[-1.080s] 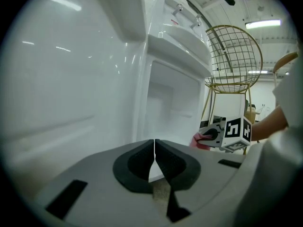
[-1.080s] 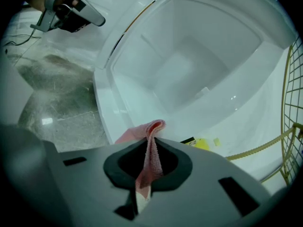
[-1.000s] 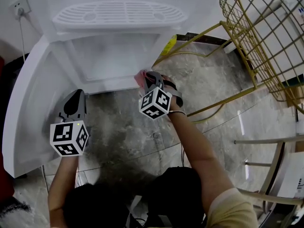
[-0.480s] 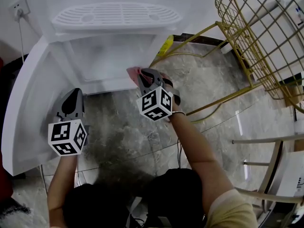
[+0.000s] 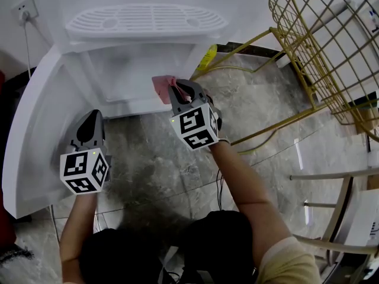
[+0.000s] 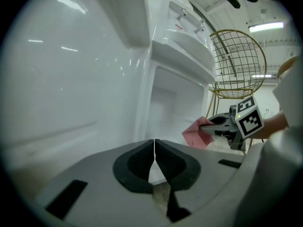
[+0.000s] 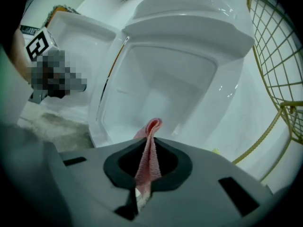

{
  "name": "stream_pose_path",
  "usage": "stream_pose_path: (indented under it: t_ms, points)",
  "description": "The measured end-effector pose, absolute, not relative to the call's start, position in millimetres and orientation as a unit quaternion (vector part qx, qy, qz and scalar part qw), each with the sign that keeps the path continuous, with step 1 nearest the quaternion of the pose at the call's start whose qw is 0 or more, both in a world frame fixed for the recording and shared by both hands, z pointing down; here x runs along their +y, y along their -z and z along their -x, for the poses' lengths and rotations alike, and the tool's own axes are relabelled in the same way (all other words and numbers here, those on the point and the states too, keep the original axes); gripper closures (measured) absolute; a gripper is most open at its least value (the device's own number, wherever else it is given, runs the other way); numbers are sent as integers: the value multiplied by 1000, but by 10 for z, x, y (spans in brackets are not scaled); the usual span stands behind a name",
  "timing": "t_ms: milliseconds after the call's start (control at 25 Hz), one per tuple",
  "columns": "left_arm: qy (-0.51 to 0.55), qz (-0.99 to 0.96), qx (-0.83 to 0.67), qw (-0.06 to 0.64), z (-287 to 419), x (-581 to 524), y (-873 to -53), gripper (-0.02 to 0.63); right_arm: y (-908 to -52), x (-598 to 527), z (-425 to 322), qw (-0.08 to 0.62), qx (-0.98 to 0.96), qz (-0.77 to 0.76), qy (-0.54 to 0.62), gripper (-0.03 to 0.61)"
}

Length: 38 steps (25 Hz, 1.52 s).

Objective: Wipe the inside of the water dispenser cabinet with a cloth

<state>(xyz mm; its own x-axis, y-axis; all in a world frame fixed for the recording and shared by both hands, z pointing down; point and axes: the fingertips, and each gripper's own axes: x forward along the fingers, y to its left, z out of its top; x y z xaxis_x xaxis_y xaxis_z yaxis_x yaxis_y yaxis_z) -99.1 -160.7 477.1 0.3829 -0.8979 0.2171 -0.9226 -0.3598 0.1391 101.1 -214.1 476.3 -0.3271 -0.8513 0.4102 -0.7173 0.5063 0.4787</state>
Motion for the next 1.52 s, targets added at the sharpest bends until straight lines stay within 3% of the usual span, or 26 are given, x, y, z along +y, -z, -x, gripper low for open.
stream_pose_path:
  t_ms: [680,1520]
  points:
    - [-46,-825,-551,117,975,-1637,-4739,597,-4605,-2128,-878,216,-845,-489,-26,552]
    - [-47,-836,-533,121,833,-1701,-4752,597,-4768,-2174,-827,226,-844,-485,-36,552]
